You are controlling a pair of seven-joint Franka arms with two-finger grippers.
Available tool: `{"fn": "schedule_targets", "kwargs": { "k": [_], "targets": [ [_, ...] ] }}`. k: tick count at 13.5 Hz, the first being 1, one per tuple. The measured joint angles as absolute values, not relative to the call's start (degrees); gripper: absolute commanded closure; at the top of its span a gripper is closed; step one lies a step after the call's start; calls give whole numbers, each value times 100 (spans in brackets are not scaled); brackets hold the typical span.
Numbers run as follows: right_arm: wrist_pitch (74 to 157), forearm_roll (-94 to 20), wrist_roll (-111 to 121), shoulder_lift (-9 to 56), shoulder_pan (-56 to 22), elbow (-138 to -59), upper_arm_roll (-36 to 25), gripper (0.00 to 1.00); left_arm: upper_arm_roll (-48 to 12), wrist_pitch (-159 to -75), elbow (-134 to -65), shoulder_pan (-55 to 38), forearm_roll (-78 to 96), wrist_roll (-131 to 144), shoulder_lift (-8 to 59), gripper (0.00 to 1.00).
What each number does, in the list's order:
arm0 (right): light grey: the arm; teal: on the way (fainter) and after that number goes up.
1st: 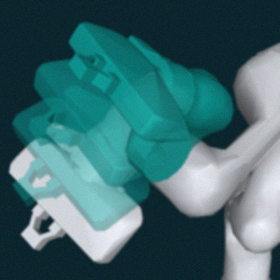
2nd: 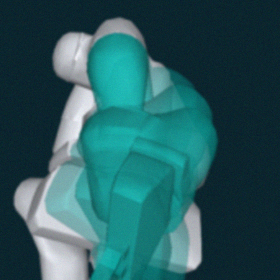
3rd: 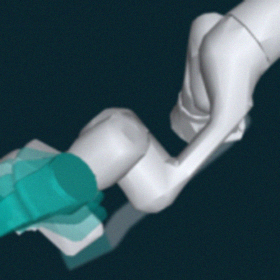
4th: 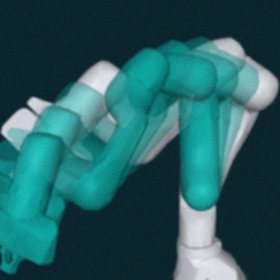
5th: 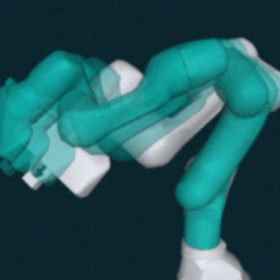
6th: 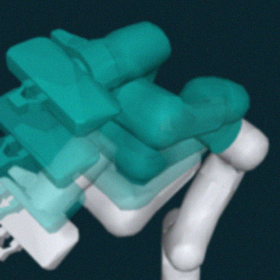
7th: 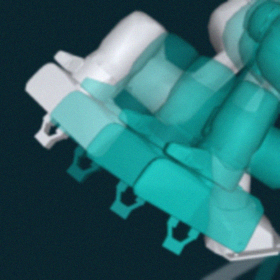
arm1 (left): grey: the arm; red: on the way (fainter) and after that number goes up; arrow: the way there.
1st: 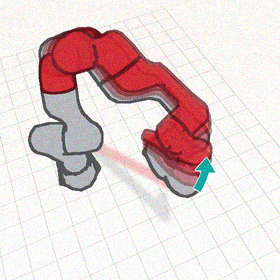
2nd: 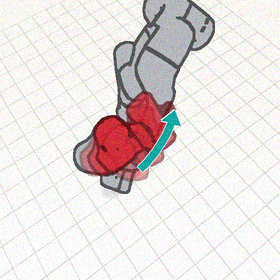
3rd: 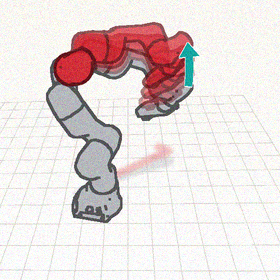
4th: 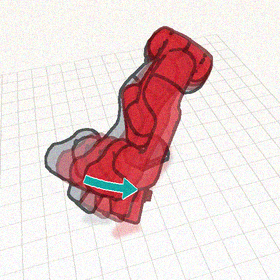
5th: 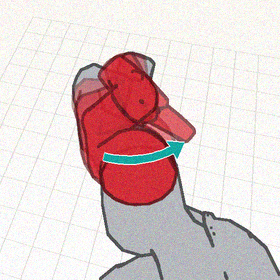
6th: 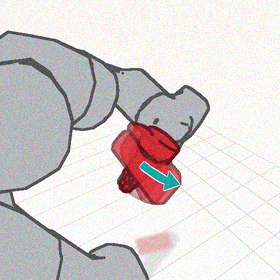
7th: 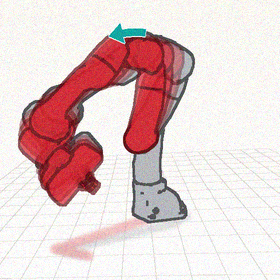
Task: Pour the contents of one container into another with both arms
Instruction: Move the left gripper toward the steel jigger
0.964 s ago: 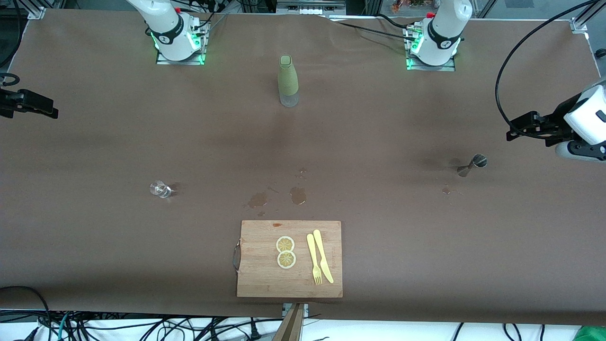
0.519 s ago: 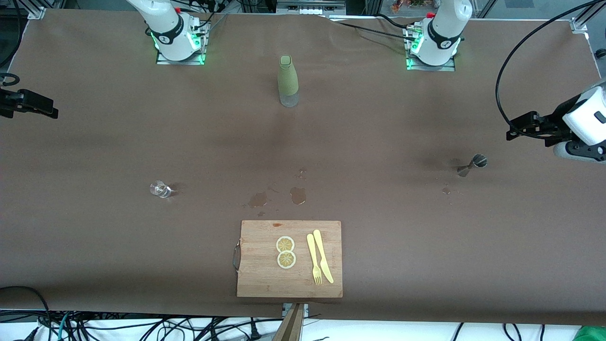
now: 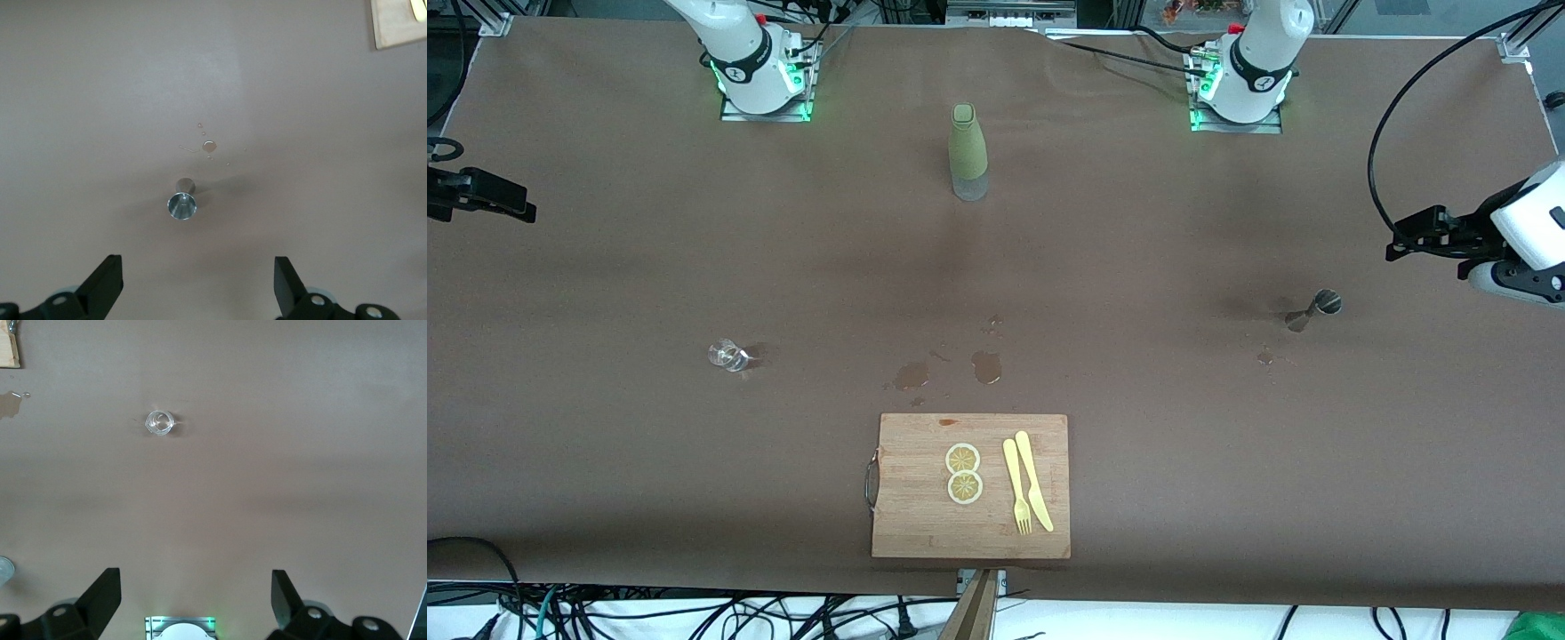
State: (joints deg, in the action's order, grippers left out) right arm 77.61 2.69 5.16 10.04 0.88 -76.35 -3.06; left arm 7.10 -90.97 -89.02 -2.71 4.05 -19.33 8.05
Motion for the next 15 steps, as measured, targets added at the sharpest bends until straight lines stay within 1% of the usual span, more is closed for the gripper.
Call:
{"fn": "schedule_targets", "kwargs": {
  "k": [4, 9, 12, 15],
  "targets": [
    [7761, 269, 515, 1004, 90, -7635, -309, 0, 853, -9249, -8908, -58, 615, -3247, 983, 0],
    [7766, 269, 516, 1004, 91, -7635, -313, 0, 910, -9546, -8971, 606, 1291, -5460, 1412, 0],
    [7784, 269, 516, 1004, 92, -7635, -314, 0, 920, -9584, -9014, 1081, 2020, -7116, 1844, 0],
    [7795, 269, 516, 1005, 92, -7635, -315, 0, 928, -9632, -9019, 1573, 2730, -8914, 2542, 0]
  ]
}}
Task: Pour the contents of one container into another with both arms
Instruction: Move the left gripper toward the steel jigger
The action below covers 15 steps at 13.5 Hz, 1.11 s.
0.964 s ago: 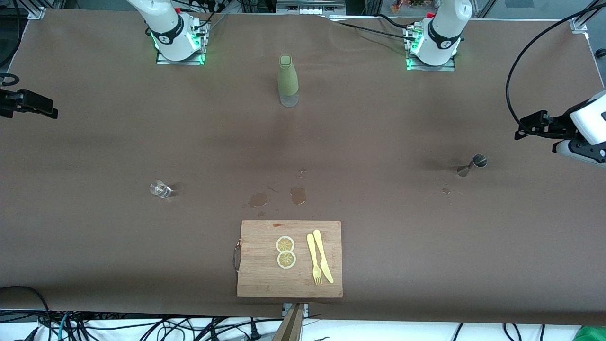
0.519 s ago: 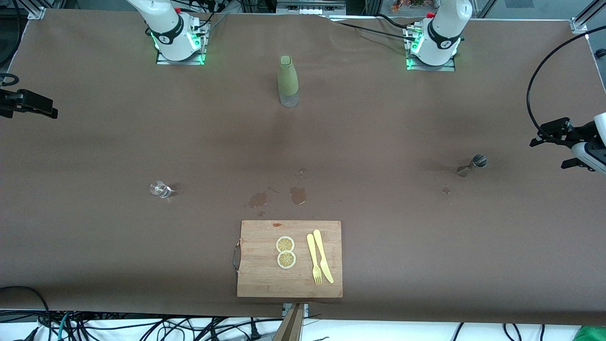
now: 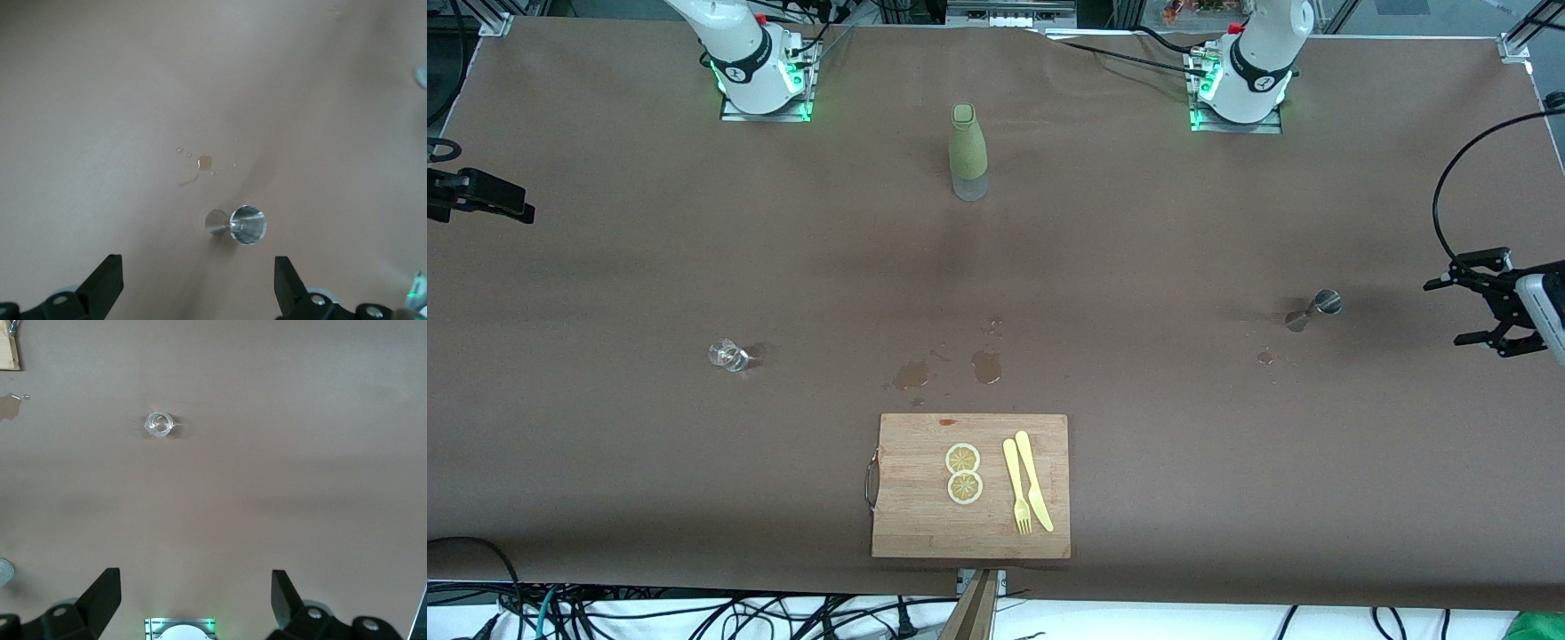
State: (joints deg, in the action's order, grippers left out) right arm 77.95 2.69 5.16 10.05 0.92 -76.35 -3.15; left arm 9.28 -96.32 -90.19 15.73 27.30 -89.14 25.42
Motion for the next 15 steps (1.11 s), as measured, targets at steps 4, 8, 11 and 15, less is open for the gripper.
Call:
{"fn": "schedule_targets", "kwargs": {
  "k": [4, 8, 11, 15],
  "targets": [
    [7838, 275, 516, 1054, 92, -7634, -315, 0, 923, -9699, -8906, 1985, 3648, -11046, 3564, 0],
    [7984, 433, 516, 1293, 88, -7636, -314, 0, 866, -9263, -8683, 2346, 4097, -12356, 4210, 0],
    [8037, 434, 516, 1504, 88, -7636, -314, 0, 806, -8888, -8486, 2340, 4381, -13062, 4569, 0],
    [8038, 434, 516, 1683, 83, -7637, -309, 0, 750, -8495, -8445, 2319, 4621, -13790, 5005, 0]
  ]
}}
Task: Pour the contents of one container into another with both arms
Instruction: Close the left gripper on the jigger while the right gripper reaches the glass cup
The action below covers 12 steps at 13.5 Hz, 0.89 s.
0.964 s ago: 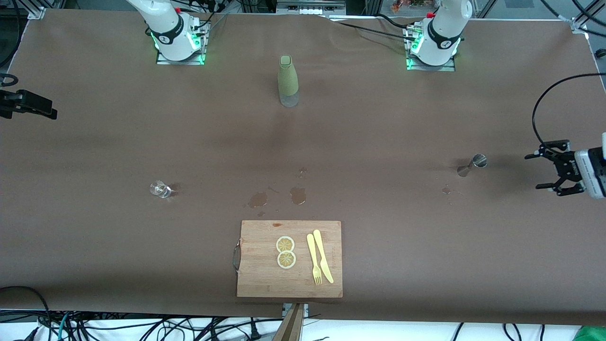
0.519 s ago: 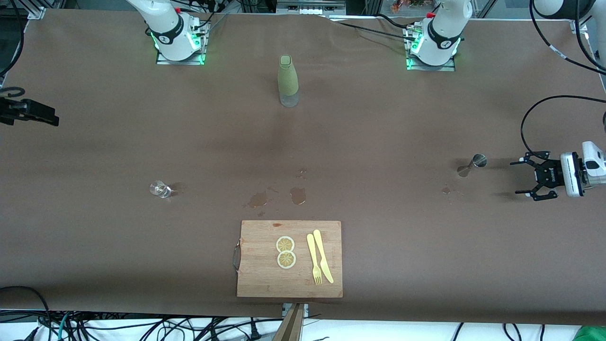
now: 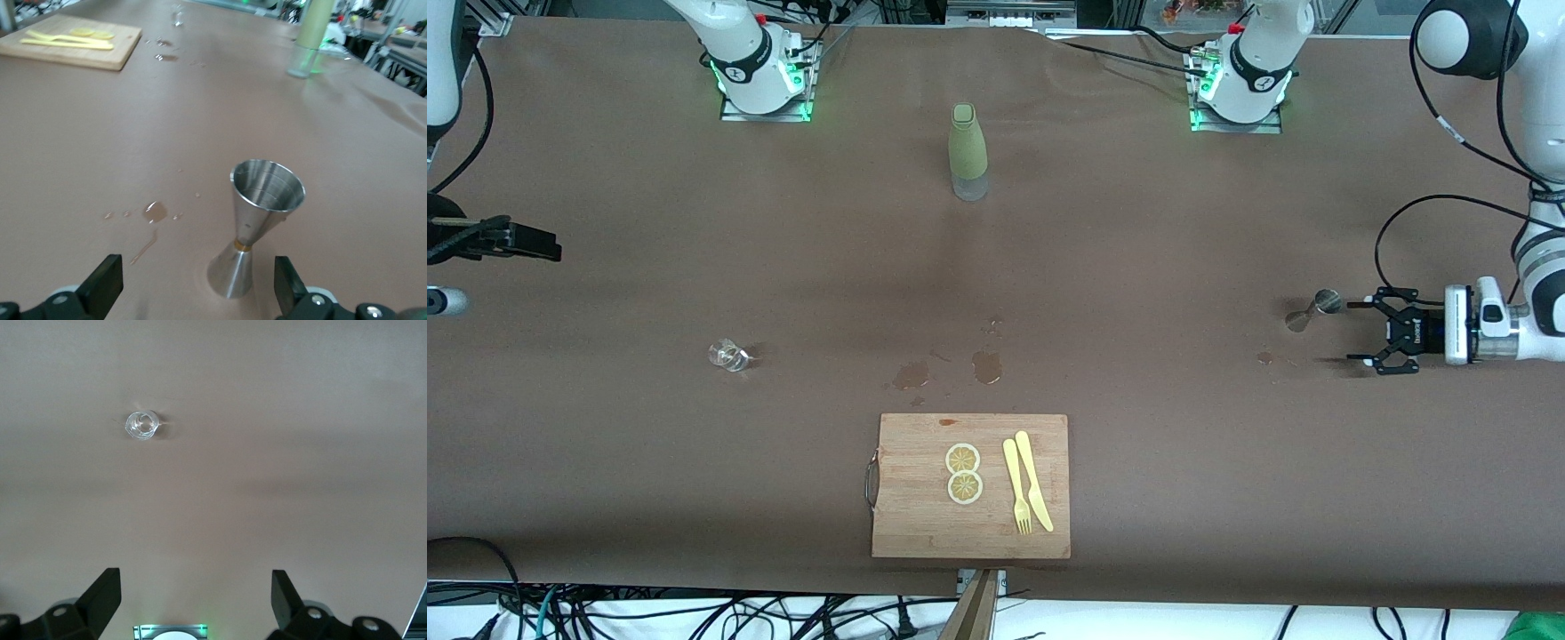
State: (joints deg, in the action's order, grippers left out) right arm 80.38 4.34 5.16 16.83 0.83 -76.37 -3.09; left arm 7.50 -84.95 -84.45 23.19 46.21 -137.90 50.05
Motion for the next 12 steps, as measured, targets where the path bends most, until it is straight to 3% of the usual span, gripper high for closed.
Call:
{"fn": "schedule_targets", "kwargs": {
  "k": [6, 12],
  "targets": [
    [8045, 434, 700, 2028, 54, -7640, -290, 0, 748, -8318, -8420, 2320, 4881, -14375, 5367, 1],
    [8874, 360, 2732, 2417, 73, -7646, -288, 0, 732, -8230, -8397, 2302, 4919, -14686, 5464, 17]
  ]
}}
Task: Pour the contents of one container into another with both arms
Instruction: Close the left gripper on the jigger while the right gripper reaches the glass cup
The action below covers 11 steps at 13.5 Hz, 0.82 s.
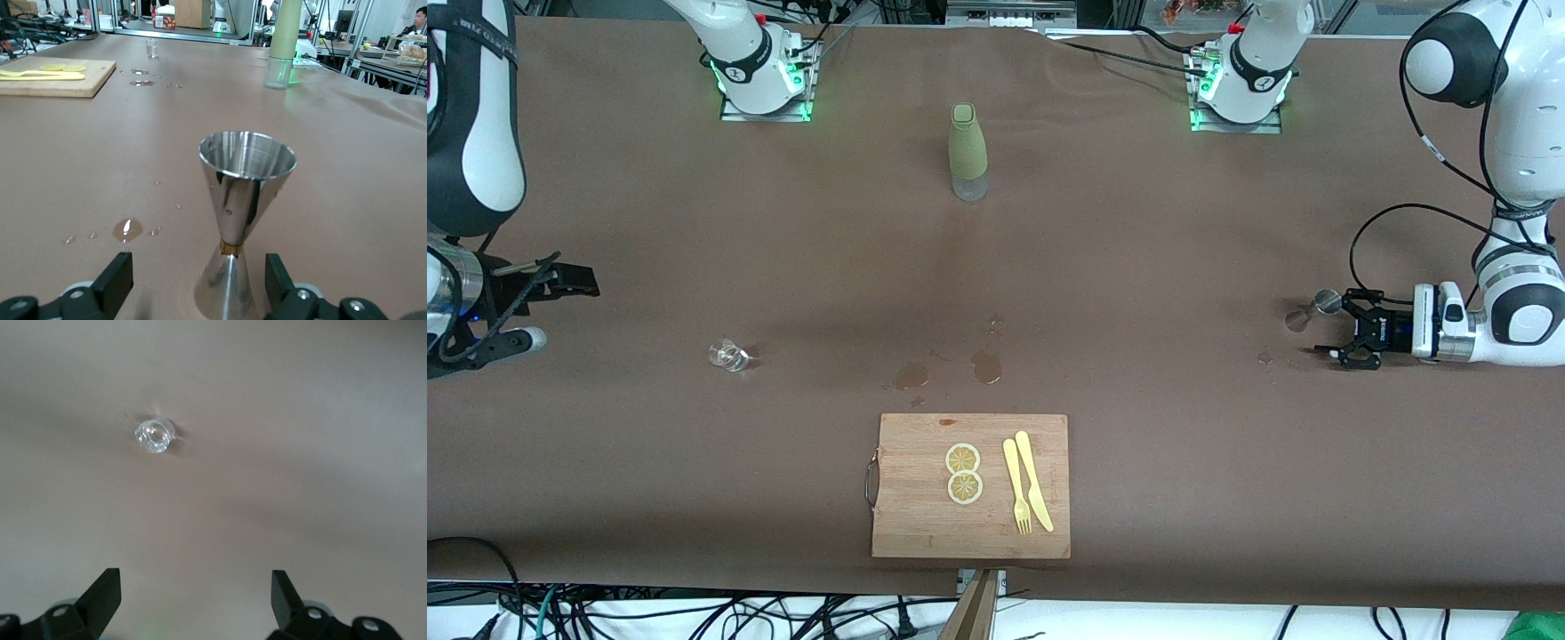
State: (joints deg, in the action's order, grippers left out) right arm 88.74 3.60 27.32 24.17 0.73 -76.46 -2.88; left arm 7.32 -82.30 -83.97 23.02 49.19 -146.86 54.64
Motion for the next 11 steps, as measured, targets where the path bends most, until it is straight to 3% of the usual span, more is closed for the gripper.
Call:
{"fn": "schedule_targets", "kwargs": {
  "k": [6, 11],
  "targets": [
    [9817, -923, 6275, 3216, 949, -7768, -334, 0, 736, -8072, -8399, 2210, 4919, -14848, 5484, 26],
    [10335, -2138, 8315, 3757, 1237, -8026, -331, 0, 744, -8069, -8399, 2211, 4919, -14910, 5489, 50]
  ]
}}
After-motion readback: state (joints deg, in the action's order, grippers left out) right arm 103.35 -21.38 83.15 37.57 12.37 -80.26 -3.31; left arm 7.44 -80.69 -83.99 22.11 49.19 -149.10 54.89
